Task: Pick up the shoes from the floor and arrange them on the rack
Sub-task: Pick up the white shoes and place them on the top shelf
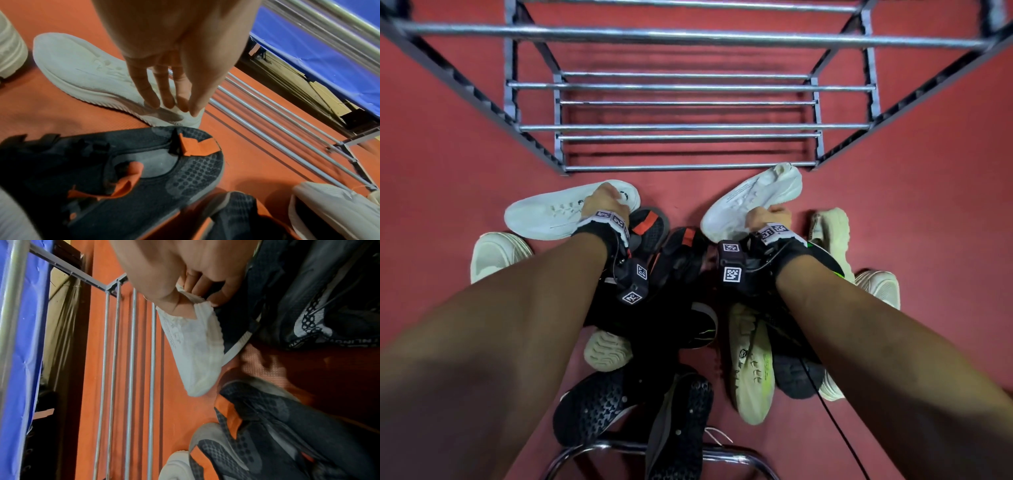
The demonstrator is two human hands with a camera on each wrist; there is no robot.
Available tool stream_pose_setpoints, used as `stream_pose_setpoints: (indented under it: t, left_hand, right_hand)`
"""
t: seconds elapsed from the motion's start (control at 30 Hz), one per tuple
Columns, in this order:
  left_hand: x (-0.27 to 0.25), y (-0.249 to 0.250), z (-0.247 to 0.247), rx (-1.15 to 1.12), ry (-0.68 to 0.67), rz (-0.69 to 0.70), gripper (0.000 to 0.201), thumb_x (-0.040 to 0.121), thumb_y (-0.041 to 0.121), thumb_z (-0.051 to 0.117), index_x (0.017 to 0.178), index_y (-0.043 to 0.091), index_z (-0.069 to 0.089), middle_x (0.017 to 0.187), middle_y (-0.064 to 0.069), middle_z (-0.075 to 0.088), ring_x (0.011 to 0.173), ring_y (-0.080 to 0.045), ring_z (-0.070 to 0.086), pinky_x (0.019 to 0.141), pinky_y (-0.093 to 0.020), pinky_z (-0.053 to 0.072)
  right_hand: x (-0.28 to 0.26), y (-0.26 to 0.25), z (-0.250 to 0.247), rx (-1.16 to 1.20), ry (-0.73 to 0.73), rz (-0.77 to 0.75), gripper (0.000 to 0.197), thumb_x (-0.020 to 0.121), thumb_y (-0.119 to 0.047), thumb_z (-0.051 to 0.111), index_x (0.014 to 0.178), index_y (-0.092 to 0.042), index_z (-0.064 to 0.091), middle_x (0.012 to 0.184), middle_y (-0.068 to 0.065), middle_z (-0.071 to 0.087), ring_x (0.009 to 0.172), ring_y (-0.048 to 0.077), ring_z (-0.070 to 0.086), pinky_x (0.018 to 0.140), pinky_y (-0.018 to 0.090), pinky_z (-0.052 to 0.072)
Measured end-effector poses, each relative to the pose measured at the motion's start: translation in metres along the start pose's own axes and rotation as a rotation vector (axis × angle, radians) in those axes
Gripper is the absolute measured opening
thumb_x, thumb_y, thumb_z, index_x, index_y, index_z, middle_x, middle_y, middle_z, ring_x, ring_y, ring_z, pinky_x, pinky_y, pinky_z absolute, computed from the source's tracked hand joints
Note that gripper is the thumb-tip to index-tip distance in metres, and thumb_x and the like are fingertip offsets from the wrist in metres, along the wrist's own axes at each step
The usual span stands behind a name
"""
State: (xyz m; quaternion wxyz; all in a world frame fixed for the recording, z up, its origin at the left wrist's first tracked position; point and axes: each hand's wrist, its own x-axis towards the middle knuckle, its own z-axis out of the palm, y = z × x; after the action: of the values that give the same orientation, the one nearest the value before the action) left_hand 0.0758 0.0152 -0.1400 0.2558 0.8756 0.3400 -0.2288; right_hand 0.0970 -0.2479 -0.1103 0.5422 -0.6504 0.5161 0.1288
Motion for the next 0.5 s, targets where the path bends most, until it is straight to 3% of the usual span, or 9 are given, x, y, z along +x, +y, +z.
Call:
stream_pose_setpoints:
  t: [0.07, 0.13, 0.17, 0.2, 0.23, 0.27, 0.33, 0.43, 0.5]
  left_hand:
    - [-0.001, 0.003, 0.000, 0.024, 0.073, -0.009, 0.019, 0.088, 0.013, 0.054, 0.104, 0.014, 0.064, 0.104, -0.014, 0.069, 0.097, -0.035, 0.065, 0.085, -0.043, 0.056]
    - [-0.007, 0.006, -0.003, 0.030, 0.140, 0.019, 0.018, 0.094, 0.019, 0.050, 0.103, 0.013, 0.064, 0.101, -0.014, 0.068, 0.098, -0.036, 0.064, 0.082, -0.043, 0.055]
    - [-0.011, 0.008, -0.006, 0.017, 0.153, 0.036, 0.018, 0.095, 0.021, 0.050, 0.102, 0.013, 0.064, 0.100, -0.014, 0.068, 0.097, -0.035, 0.063, 0.080, -0.043, 0.055]
    - [-0.014, 0.009, -0.009, -0.002, 0.162, 0.069, 0.014, 0.093, 0.023, 0.053, 0.097, 0.013, 0.063, 0.097, -0.014, 0.069, 0.095, -0.034, 0.064, 0.078, -0.040, 0.054]
    - [-0.022, 0.012, -0.015, -0.013, 0.159, 0.097, 0.009, 0.090, 0.023, 0.058, 0.090, 0.014, 0.062, 0.092, -0.012, 0.070, 0.090, -0.032, 0.065, 0.074, -0.036, 0.053]
    - [-0.027, 0.013, -0.019, -0.007, 0.154, 0.140, 0.007, 0.085, 0.022, 0.063, 0.082, 0.017, 0.059, 0.087, -0.010, 0.070, 0.085, -0.031, 0.066, 0.072, -0.033, 0.051]
    - [-0.043, 0.012, -0.031, 0.003, 0.131, 0.202, 0.017, 0.077, 0.021, 0.069, 0.070, 0.022, 0.054, 0.075, -0.004, 0.065, 0.076, -0.026, 0.062, 0.069, -0.029, 0.049]
    - [-0.071, 0.011, -0.042, -0.090, 0.082, 0.302, 0.019, 0.071, 0.016, 0.070, 0.064, 0.021, 0.053, 0.063, 0.001, 0.056, 0.063, -0.020, 0.053, 0.058, -0.024, 0.043]
    - [-0.090, 0.010, -0.049, -0.114, 0.006, 0.372, 0.017, 0.070, 0.011, 0.068, 0.063, 0.020, 0.055, 0.061, 0.001, 0.057, 0.060, -0.016, 0.052, 0.056, -0.024, 0.047]
  right_hand:
    - [0.003, 0.004, -0.002, 0.052, -0.113, 0.052, 0.034, 0.090, -0.010, 0.055, 0.123, -0.012, 0.047, 0.108, 0.010, 0.058, 0.099, 0.026, 0.056, 0.072, 0.022, 0.045]
    - [0.002, 0.003, -0.010, 0.086, -0.204, 0.215, 0.018, 0.087, -0.014, 0.057, 0.101, -0.015, 0.046, 0.073, 0.008, 0.059, 0.082, 0.019, 0.051, 0.065, 0.025, 0.044]
    - [0.000, 0.003, -0.014, 0.020, -0.258, 0.163, 0.009, 0.082, -0.014, 0.057, 0.084, -0.009, 0.050, 0.051, 0.012, 0.053, 0.070, 0.016, 0.046, 0.057, 0.021, 0.039]
    - [-0.003, 0.005, -0.015, -0.012, -0.238, 0.117, 0.012, 0.077, -0.012, 0.054, 0.069, -0.003, 0.051, 0.040, 0.013, 0.044, 0.064, 0.016, 0.041, 0.054, 0.021, 0.035]
    - [-0.010, 0.006, -0.013, -0.076, -0.242, 0.078, 0.013, 0.079, -0.007, 0.050, 0.068, -0.001, 0.054, 0.046, 0.010, 0.045, 0.066, 0.016, 0.042, 0.058, 0.020, 0.035]
    - [-0.017, 0.006, -0.011, -0.187, -0.173, 0.019, 0.011, 0.085, -0.002, 0.046, 0.084, -0.001, 0.058, 0.061, 0.007, 0.050, 0.075, 0.018, 0.045, 0.067, 0.022, 0.037]
    - [-0.029, 0.007, -0.008, -0.198, -0.119, -0.063, 0.028, 0.092, -0.001, 0.044, 0.117, -0.008, 0.056, 0.084, 0.003, 0.054, 0.085, 0.019, 0.049, 0.076, 0.024, 0.038]
    - [-0.039, 0.008, -0.010, -0.310, -0.138, -0.147, 0.032, 0.087, -0.006, 0.049, 0.113, -0.015, 0.065, 0.094, 0.003, 0.064, 0.081, 0.020, 0.056, 0.070, 0.023, 0.041]
    - [-0.047, 0.007, -0.012, -0.345, -0.202, -0.189, 0.032, 0.084, -0.006, 0.050, 0.111, -0.014, 0.067, 0.092, 0.004, 0.066, 0.080, 0.021, 0.058, 0.070, 0.026, 0.046]
